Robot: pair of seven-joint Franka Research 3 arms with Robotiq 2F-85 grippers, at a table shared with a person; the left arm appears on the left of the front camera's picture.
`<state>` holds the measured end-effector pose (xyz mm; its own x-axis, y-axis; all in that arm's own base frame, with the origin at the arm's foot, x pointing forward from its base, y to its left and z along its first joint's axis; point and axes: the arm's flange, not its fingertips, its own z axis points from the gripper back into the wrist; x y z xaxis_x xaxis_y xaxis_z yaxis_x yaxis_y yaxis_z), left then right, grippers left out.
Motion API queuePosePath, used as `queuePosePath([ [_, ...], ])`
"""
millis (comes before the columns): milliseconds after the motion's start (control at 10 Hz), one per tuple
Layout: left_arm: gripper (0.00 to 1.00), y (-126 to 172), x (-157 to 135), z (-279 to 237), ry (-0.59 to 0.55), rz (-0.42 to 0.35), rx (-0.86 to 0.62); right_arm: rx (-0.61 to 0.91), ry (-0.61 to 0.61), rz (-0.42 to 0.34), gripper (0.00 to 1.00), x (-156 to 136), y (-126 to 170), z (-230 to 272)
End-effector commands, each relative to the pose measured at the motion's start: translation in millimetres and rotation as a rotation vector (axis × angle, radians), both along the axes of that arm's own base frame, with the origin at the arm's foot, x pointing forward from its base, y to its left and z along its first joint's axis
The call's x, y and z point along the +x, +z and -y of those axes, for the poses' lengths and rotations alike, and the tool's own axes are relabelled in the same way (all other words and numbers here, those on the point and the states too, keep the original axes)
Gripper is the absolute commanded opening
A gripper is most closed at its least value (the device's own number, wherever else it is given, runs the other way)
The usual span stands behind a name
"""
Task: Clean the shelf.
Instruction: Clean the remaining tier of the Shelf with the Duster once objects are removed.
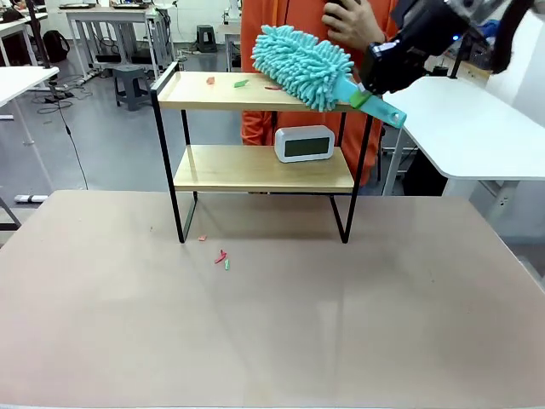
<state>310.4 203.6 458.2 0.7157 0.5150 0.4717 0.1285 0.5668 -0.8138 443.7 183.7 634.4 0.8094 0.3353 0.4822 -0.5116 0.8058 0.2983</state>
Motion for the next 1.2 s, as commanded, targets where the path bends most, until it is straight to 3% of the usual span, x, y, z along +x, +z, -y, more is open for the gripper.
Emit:
queuePosePath([
  [0, 1.00, -0.5, 1.3, 0.8, -0.003, 0.032, -0.003, -0.050, 0.045, -0.013, 0.00, 20.6, 14.7, -29.2],
  [200, 1.00, -0.5, 1.3, 0.8, -0.003, 0.032, -0.003, -0.043, 0.132, -0.036, 0.00, 26.2, 22.2, -47.9],
  [600, 1.00, -0.5, 1.3, 0.8, -0.003, 0.032, -0.003, -0.003, 0.370, -0.209, 0.00, 17.7, 35.5, -39.7],
  [900, 1.00, -0.5, 1.3, 0.8, -0.003, 0.032, -0.003, 0.158, 0.585, -0.331, 0.00, -29.9, 38.1, 11.2],
  [1100, 1.00, -0.5, 1.3, 0.8, -0.003, 0.032, -0.003, 0.259, 0.662, -0.341, 0.00, -65.6, 41.1, 44.7],
])
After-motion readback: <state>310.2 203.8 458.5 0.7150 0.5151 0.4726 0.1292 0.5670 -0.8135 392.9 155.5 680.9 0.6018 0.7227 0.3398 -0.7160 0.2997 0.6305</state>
